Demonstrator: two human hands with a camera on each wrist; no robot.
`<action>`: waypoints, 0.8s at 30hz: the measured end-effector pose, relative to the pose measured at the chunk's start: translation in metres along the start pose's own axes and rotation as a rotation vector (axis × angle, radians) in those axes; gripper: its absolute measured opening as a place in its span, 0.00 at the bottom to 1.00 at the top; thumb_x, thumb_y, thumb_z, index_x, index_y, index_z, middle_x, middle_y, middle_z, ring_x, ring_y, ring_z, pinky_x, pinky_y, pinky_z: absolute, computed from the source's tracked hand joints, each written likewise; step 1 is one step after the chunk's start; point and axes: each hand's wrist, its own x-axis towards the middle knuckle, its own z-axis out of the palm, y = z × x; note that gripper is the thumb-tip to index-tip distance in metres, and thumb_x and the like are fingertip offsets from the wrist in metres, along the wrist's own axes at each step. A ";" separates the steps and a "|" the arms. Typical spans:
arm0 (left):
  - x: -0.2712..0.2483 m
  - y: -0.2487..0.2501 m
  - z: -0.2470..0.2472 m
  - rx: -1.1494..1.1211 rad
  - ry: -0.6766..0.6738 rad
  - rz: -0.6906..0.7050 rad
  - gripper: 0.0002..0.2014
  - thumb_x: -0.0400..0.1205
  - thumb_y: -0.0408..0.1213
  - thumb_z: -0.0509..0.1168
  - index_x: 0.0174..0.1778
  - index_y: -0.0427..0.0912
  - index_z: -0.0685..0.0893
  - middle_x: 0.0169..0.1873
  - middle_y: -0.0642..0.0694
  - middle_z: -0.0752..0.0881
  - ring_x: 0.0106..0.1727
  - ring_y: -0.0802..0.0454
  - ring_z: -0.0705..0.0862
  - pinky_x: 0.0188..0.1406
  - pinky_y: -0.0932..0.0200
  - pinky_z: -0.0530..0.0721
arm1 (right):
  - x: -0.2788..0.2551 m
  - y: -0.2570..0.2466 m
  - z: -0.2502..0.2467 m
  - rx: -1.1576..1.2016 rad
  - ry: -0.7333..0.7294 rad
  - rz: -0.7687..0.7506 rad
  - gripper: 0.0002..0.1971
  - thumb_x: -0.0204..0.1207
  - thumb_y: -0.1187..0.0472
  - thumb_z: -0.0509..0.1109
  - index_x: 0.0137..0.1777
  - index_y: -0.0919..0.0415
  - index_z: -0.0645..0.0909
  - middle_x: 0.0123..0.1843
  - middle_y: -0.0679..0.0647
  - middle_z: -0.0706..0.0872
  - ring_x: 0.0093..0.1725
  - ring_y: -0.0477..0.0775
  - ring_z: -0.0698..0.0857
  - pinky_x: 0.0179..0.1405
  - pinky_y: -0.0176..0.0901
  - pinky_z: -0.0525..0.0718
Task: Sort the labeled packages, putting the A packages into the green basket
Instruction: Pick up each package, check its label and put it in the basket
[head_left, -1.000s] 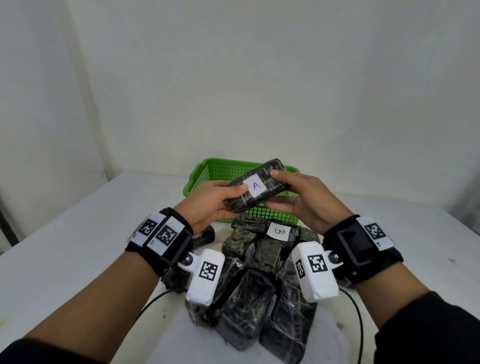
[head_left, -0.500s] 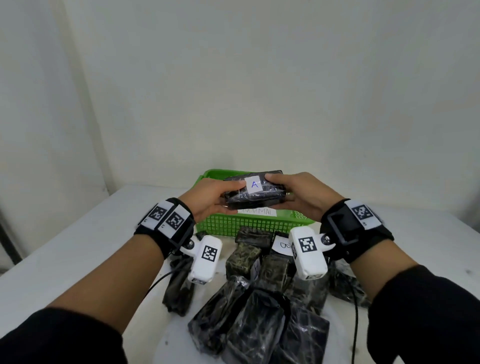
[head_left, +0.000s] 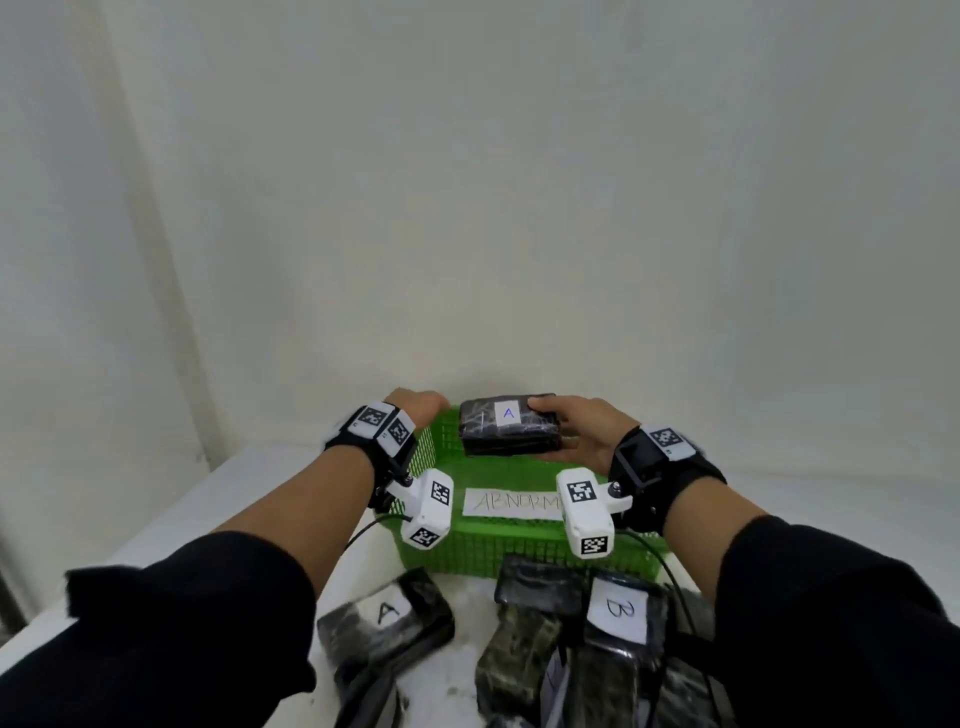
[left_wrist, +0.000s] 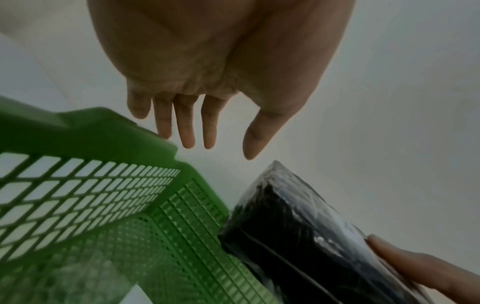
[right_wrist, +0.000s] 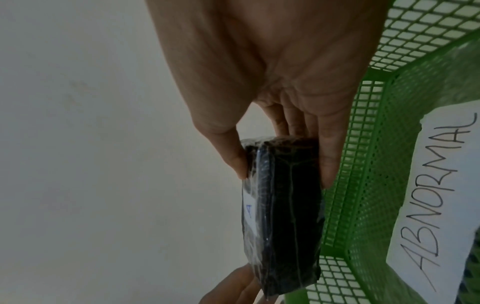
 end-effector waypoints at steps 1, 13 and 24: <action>0.009 -0.001 0.001 0.075 -0.005 -0.022 0.26 0.84 0.48 0.64 0.75 0.38 0.78 0.73 0.35 0.78 0.67 0.39 0.81 0.56 0.58 0.79 | 0.011 0.002 0.001 -0.017 0.009 0.019 0.09 0.80 0.63 0.78 0.57 0.65 0.85 0.52 0.62 0.89 0.49 0.60 0.88 0.41 0.55 0.92; 0.085 -0.022 0.013 0.597 -0.145 0.020 0.21 0.88 0.42 0.63 0.75 0.37 0.78 0.75 0.38 0.79 0.73 0.39 0.79 0.73 0.50 0.76 | 0.094 0.027 0.041 -0.185 -0.027 0.174 0.06 0.84 0.63 0.75 0.47 0.65 0.86 0.44 0.60 0.88 0.40 0.57 0.87 0.36 0.53 0.88; 0.101 -0.022 0.014 0.990 -0.241 0.182 0.20 0.90 0.38 0.58 0.72 0.28 0.79 0.72 0.32 0.79 0.73 0.36 0.78 0.72 0.47 0.74 | 0.107 0.043 0.042 -0.429 0.084 0.168 0.15 0.82 0.56 0.79 0.39 0.64 0.81 0.34 0.56 0.84 0.28 0.52 0.83 0.23 0.45 0.87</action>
